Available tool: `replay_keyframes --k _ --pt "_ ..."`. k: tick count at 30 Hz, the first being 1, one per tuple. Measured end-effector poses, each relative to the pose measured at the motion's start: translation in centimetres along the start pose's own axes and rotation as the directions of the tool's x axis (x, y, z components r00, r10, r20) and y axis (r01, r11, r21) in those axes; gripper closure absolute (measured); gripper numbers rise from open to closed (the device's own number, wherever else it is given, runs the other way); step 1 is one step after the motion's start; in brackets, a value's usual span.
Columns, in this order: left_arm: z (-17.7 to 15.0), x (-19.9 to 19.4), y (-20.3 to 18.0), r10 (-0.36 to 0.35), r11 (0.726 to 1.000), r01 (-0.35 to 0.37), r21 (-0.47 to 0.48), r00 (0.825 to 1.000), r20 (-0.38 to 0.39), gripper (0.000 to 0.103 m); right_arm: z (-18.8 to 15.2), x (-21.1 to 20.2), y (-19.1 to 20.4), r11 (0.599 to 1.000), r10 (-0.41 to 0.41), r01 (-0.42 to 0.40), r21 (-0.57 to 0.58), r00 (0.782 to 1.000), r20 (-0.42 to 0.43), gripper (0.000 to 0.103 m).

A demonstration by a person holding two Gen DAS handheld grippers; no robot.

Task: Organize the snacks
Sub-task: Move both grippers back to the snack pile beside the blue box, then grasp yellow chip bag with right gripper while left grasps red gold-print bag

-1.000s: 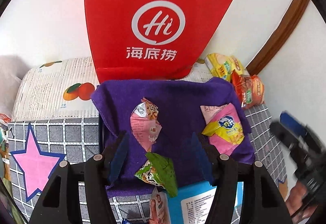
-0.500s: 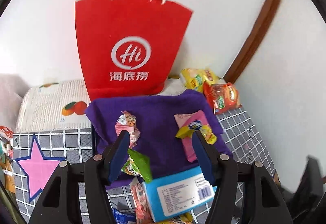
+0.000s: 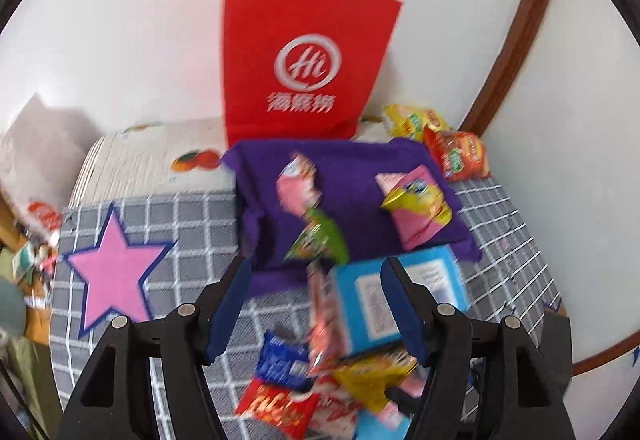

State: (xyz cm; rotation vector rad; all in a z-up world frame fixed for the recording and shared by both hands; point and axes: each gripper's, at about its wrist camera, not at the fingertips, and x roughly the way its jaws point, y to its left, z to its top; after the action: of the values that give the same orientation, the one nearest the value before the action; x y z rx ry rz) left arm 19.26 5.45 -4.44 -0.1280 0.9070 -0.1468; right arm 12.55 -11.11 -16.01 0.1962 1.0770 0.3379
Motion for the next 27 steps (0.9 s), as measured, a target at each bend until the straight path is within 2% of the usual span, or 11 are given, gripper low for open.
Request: replay_keyframes --k 4,7,8,9,11,16,22,27 --pt "-2.1 0.2 1.8 0.007 1.000 -0.008 -0.028 1.000 -0.030 0.038 -0.3 2.4 -0.1 0.999 -0.005 0.007 0.047 1.000 -0.031 0.036" --pt "-3.9 0.4 3.4 0.001 0.998 -0.004 -0.057 0.999 -0.050 0.038 -0.3 3.5 -0.3 0.996 -0.001 0.002 0.088 1.000 -0.015 0.036" --pt "-4.5 0.6 3.8 -0.006 0.998 0.002 -0.067 0.998 -0.056 0.038 -0.4 3.6 -0.3 0.995 -0.001 0.001 0.097 1.000 0.002 0.037" --pt "-4.9 0.7 3.9 -0.011 0.998 0.006 -0.070 0.998 -0.060 0.038 -0.4 3.7 -0.4 0.995 0.004 -0.005 0.101 1.000 0.012 0.046" --pt "-5.9 1.1 4.2 -0.012 0.998 0.007 -0.069 0.997 -0.072 0.038 -0.4 3.7 -0.5 0.994 0.023 -0.025 0.105 1.000 0.016 0.049" --pt "-8.1 2.3 4.1 -0.016 0.997 0.008 -0.072 0.994 -0.111 0.038 -0.9 1.8 -0.8 0.995 0.030 -0.036 0.095 0.997 0.065 0.056" --pt "-10.9 4.3 3.1 -0.057 0.997 0.049 -0.051 0.984 -0.167 0.038 -1.8 -1.5 -1.7 0.995 0.014 -0.026 0.098 0.993 0.117 0.056" --pt "-12.6 5.3 2.6 -0.045 0.999 0.044 -0.011 0.980 -0.195 0.035 -2.8 -3.8 -2.9 0.995 -0.019 0.005 0.097 0.990 0.139 0.056"
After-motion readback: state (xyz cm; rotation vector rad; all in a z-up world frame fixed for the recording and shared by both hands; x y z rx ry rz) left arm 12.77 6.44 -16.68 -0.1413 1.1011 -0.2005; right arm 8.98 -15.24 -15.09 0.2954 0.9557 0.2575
